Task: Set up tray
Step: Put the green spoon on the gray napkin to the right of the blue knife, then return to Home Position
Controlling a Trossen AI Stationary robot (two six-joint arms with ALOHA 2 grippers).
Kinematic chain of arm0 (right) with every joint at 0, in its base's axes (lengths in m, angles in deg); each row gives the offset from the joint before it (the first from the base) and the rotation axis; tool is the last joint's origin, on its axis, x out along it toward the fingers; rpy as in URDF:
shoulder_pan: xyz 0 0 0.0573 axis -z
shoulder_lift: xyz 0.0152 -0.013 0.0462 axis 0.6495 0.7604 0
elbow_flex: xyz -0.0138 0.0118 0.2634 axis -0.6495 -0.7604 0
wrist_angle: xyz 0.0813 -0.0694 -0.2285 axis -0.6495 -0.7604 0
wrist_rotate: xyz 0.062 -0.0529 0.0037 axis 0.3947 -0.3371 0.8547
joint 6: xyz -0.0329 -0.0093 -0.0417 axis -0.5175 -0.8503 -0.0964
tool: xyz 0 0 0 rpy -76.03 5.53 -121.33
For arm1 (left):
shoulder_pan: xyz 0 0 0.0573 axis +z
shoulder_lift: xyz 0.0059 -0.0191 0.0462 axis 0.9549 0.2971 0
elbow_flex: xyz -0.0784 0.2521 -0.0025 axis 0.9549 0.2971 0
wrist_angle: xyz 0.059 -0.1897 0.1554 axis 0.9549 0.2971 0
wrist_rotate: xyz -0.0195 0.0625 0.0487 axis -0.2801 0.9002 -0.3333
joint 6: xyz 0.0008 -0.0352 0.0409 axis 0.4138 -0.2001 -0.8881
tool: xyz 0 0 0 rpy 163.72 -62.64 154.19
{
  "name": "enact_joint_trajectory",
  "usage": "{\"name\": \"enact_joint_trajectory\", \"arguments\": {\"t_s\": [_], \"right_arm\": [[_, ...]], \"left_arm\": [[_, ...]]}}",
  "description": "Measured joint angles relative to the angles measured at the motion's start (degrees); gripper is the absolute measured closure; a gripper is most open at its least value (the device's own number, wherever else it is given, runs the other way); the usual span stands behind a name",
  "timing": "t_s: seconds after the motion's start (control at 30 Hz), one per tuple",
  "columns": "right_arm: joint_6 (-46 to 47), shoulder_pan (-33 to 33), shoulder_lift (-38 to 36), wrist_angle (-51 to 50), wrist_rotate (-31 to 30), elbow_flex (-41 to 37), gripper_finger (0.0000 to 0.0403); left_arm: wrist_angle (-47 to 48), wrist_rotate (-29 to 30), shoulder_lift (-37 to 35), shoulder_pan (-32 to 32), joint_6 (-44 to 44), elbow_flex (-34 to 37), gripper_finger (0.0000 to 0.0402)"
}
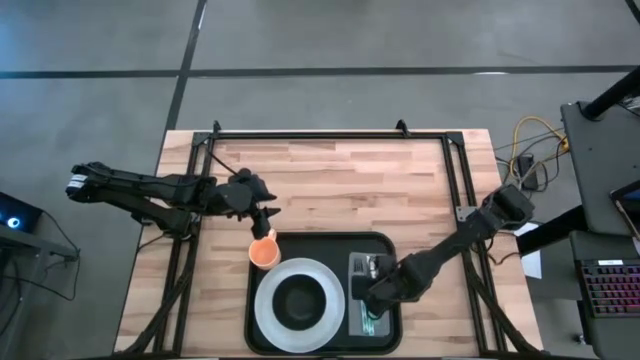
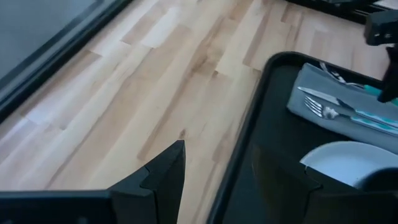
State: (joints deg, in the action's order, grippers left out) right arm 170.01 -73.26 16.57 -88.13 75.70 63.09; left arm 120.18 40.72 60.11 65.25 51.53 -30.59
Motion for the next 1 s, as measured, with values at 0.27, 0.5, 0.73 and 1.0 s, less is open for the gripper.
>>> {"name": "enact_joint_trajectory", "arguments": {"t_s": [0.27, 0.5, 0.73, 1.0], "right_arm": [[1.2, -1.3, 1.3, 0.8, 1.2, -0.4, 0.0360], [1.7, -1.1, 2.4, 0.6, 2.4, -1.6, 0.0346], [1.4, -1.1, 4.2, 1.9, 4.8, -1.7, 0.0326], [1.2, -0.8, 4.0, 2.5, 4.2, -1.1, 0.0296]], "left_arm": [[0.0, -3.2, 0.0, -0.1, 0.0, 0.0, 0.0236], [0.0, -3.2, -0.1, -0.6, 0.0, 0.0, 0.0236], [0.0, -3.2, -0.1, -1.3, 0.2, 0.0, 0.0236], [0.0, -3.2, -0.2, -1.2, 0.2, 0.0, 0.0236]]}}
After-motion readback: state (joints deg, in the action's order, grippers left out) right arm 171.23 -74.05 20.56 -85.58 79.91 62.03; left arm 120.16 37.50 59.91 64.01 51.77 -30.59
